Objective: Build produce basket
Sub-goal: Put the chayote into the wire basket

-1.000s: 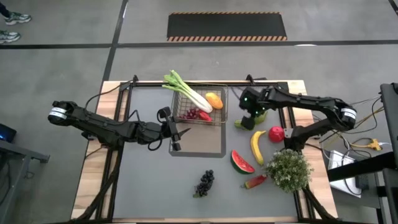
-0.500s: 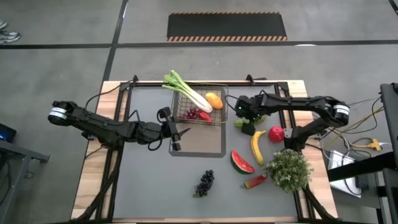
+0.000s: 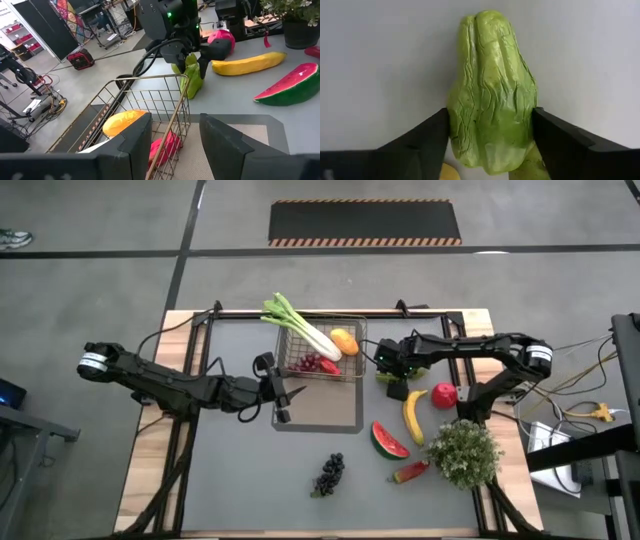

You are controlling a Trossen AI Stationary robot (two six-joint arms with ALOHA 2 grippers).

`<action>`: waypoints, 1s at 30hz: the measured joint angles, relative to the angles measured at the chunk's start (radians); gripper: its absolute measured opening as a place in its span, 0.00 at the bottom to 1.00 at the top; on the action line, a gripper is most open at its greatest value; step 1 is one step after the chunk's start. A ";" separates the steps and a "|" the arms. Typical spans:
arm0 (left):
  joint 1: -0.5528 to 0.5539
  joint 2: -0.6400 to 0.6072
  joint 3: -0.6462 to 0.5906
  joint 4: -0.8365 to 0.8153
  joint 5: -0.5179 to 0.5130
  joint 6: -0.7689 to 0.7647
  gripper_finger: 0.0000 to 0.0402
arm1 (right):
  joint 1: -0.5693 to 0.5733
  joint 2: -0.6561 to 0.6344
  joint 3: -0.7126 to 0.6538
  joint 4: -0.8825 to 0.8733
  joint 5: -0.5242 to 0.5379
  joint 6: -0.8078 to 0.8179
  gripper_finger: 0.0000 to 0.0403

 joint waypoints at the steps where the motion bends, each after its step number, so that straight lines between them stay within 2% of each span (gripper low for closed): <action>1: 0.000 0.000 -0.003 0.000 0.000 0.000 0.37 | 0.000 0.000 0.000 0.000 -0.001 0.003 0.56; 5: 0.000 0.000 -0.006 0.000 -0.001 0.000 0.37 | 0.000 -0.009 -0.001 0.002 -0.005 0.010 0.50; 14: 0.000 -0.005 -0.007 0.006 -0.001 0.025 0.37 | 0.000 -0.104 0.036 -0.005 0.014 0.011 0.51; 21: -0.003 -0.021 -0.010 0.034 -0.001 0.028 0.37 | -0.001 -0.231 0.112 0.022 0.201 0.011 0.51; 24: -0.004 -0.031 -0.023 0.041 0.000 0.029 0.37 | -0.001 -0.294 0.118 0.128 0.214 0.011 0.52; 27: -0.004 -0.042 -0.040 0.077 0.000 0.035 0.37 | 0.000 -0.357 0.086 0.333 0.205 0.023 0.52; 30: -0.003 -0.043 -0.041 0.083 0.000 0.035 0.37 | 0.001 -0.392 0.014 0.579 0.110 0.054 0.52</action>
